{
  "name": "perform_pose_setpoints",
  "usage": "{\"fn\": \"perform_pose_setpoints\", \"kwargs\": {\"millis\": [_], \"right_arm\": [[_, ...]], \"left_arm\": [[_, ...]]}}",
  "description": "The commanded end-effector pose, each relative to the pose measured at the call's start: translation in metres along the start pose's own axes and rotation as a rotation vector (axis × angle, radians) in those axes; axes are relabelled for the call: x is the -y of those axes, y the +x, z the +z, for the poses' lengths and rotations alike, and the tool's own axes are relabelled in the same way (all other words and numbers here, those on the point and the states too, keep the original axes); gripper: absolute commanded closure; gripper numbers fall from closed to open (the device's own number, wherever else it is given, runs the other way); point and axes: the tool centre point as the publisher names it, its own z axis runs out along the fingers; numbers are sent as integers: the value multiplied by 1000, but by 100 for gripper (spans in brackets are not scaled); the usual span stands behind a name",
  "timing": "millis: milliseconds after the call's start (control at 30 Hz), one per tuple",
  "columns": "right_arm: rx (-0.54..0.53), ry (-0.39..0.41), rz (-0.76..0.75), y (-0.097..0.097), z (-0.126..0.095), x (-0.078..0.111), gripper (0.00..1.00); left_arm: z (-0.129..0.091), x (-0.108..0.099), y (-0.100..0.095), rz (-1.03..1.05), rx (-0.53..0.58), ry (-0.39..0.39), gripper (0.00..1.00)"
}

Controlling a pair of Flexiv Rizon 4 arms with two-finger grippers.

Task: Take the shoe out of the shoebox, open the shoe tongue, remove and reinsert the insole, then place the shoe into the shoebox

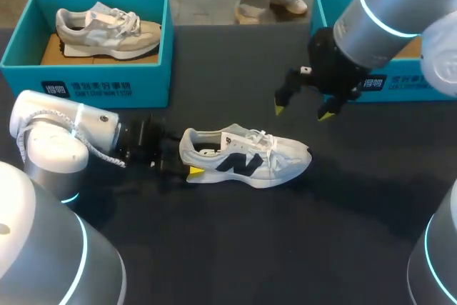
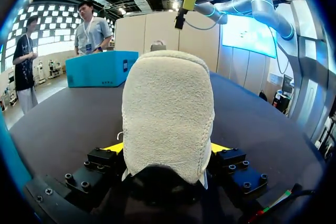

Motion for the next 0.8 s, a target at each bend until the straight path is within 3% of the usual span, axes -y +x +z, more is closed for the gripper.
{"fn": "perform_pose_setpoints", "kwargs": {"millis": [33,200,467,800], "right_arm": [[73,14,123,14,13,-4,0],[183,27,253,28,26,-9,0],[279,22,319,49,40,-14,0],[307,37,322,71,69,-22,0]], "left_arm": [[0,0,-2,-1,-2,-2,100],[0,0,-2,-1,-2,-2,100],[0,0,-2,-1,-2,-2,100],[0,0,-2,-1,-2,-2,100]]}}
